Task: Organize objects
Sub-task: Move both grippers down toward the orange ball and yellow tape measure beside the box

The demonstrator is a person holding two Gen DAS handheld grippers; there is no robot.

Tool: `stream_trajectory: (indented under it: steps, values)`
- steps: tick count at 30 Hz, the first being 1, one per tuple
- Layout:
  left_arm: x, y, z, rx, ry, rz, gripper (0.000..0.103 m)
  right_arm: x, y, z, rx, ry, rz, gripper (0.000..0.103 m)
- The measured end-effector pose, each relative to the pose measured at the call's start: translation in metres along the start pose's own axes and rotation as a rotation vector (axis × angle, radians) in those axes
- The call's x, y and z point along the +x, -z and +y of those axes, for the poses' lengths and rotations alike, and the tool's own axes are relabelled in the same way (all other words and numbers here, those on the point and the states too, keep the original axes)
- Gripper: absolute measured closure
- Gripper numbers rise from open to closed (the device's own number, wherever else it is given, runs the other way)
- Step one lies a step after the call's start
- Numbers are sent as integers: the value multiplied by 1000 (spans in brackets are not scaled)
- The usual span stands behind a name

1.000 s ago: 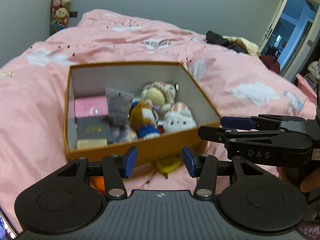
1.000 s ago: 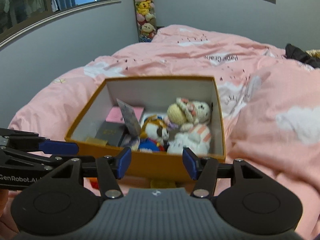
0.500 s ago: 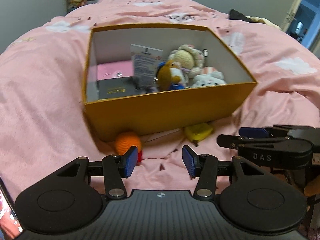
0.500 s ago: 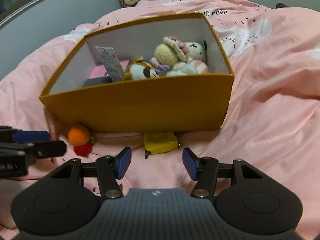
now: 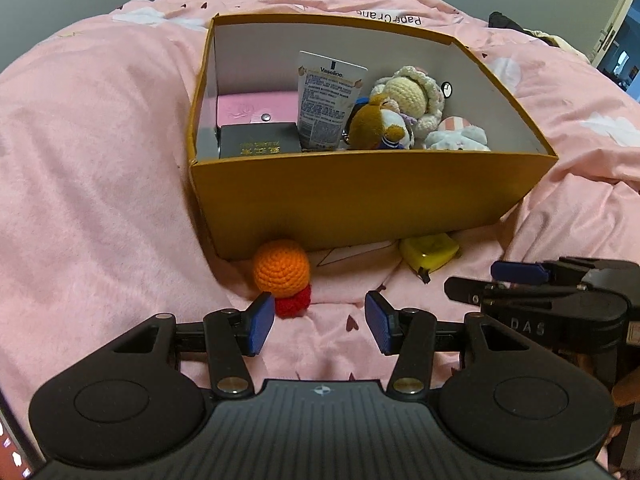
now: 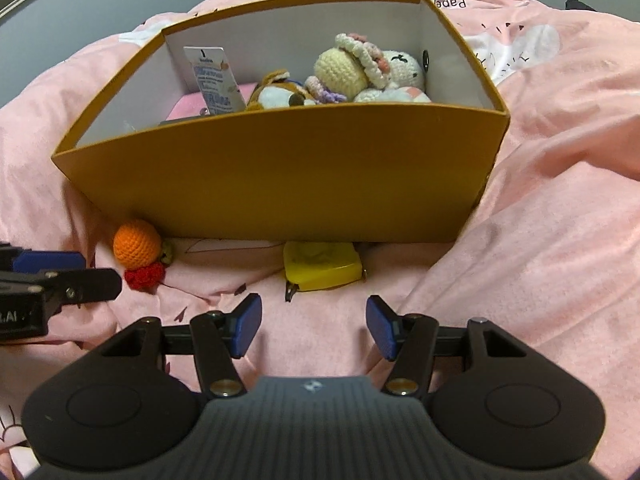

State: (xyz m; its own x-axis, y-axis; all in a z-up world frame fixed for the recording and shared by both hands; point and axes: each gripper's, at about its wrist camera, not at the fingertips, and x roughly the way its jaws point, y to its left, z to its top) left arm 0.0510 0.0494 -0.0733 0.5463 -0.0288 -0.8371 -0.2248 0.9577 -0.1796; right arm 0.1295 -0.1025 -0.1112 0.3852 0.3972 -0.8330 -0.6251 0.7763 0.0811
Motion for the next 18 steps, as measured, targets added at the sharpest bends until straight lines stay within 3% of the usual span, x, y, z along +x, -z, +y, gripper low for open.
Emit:
stream_trajectory:
  steps: [13, 18]
  values:
    - [41, -20, 8, -20, -86, 34, 44, 12, -8, 1, -22, 7, 8, 40]
    - [48, -20, 14, -24, -107, 45, 44, 22, -20, 6, -90, 36, -23, 31]
